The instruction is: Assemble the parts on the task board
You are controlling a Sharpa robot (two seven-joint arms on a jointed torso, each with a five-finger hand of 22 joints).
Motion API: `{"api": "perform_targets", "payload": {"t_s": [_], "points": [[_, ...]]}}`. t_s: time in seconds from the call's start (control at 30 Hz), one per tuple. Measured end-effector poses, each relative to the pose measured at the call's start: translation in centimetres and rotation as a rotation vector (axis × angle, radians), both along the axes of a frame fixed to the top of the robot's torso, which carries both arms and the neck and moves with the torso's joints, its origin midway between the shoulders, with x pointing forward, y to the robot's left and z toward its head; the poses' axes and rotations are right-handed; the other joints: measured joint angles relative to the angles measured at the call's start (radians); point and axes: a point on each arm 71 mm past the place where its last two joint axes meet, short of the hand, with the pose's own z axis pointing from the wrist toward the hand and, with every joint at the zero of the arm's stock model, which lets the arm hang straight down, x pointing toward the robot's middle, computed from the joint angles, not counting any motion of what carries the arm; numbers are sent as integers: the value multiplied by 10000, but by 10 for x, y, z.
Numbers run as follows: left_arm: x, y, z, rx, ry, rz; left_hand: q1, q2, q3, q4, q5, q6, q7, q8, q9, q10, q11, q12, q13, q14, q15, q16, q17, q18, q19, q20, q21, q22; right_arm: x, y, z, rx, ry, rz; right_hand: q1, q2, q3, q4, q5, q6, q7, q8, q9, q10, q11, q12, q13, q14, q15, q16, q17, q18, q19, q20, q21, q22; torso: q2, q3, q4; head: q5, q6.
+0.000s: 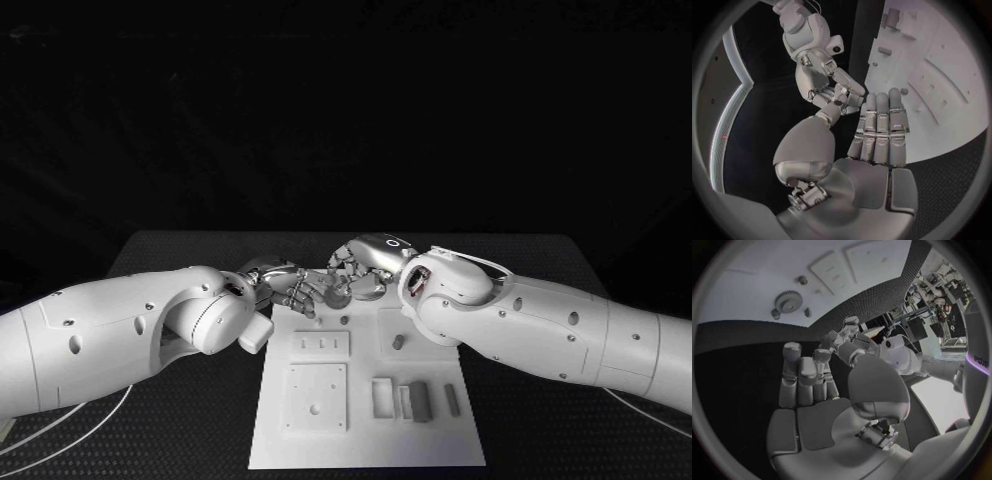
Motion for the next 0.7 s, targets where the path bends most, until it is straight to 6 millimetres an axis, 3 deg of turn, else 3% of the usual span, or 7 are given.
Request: {"api": "perform_targets", "payload": {"t_s": [0.7], "points": [[-1,0,-2,-141,291,111,-136,-58,-81,80,-23,-12,-12,4,26,-36,-34,77,123,-34,-34,67,-2,-26,0,2,0,56,-5,9,-1,40,99,175,0,-1,-13,-13,0,-4,4,-17,26,3,1,0,-10,26,5,0,-2,1,-1,2,0,0,-4,-12,10,-42,-16]]}}
